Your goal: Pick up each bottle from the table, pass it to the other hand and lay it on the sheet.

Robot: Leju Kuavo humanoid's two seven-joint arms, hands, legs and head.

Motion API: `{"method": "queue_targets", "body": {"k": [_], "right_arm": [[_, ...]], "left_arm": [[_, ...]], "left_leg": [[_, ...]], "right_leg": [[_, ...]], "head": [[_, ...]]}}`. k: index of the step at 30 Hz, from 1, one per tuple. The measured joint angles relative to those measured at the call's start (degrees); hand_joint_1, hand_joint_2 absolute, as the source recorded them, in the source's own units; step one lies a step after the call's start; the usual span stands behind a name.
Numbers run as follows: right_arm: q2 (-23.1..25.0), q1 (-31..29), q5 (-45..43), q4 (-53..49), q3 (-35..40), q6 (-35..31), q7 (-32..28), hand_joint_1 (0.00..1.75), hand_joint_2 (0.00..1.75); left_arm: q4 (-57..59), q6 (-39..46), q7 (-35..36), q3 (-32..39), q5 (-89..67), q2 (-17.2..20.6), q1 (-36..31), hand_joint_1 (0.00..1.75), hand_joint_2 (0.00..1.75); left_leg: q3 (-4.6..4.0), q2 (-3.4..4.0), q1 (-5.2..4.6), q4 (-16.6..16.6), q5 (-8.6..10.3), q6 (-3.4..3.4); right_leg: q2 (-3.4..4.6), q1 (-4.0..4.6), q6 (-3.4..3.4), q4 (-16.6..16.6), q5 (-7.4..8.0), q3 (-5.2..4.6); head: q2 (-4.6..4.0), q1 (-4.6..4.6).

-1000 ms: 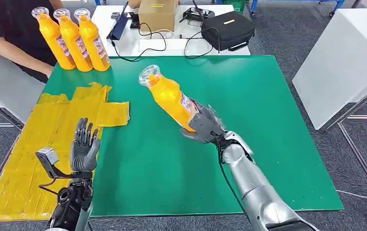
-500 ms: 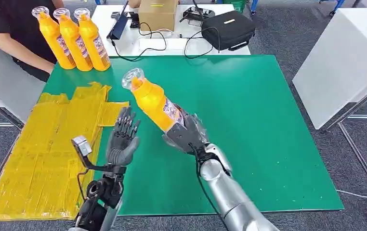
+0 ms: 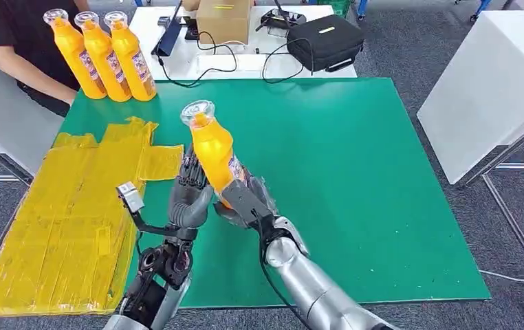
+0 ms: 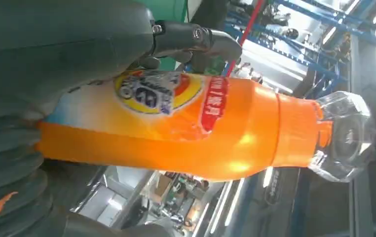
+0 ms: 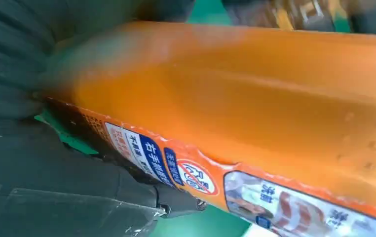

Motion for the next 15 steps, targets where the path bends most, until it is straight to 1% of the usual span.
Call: {"method": "queue_targets", "body": {"k": [4,9,11,15], "right_arm": [[-0.41,-0.6,-3.56,0.83,6.98,-1.07,1.88,1.75,1.75],[-1.01,-2.02,-4.43,1.68,11.23,-1.57,3.13,1.75,1.75],[-1.14,-2.35,-4.52,1.92,14.05,-2.12,5.16,1.75,1.75],[-1.25,-2.68,-4.39,1.97,21.12,-2.6,10.35,1.75,1.75]], "left_arm": [[0.7,1.2,-0.04,0.52,0.0,0.07,-0.19,0.0,1.75],[1.42,2.12,-0.13,0.83,-0.92,0.09,-0.23,0.0,1.75],[2.14,4.9,-0.66,1.09,-3.04,0.18,-0.83,0.0,1.75],[6.62,10.57,-2.2,1.35,-11.38,1.9,-4.21,0.0,1.75]], "left_leg": [[0.0,0.0,0.0,0.0,0.01,0.0],[0.0,0.02,-0.01,0.0,0.01,0.0],[-0.01,0.01,0.0,0.0,0.01,0.0],[0.0,0.02,0.01,0.0,0.02,-0.02]], "right_leg": [[0.0,0.0,0.0,0.0,0.0,-0.02],[0.02,-0.01,0.0,0.0,0.0,-0.01],[0.02,0.0,0.0,0.0,0.0,-0.01],[0.02,0.01,0.0,0.03,0.0,-0.04]], "head": [[0.0,-0.02],[0.0,0.0],[0.0,0.0],[0.0,-0.09]]}}
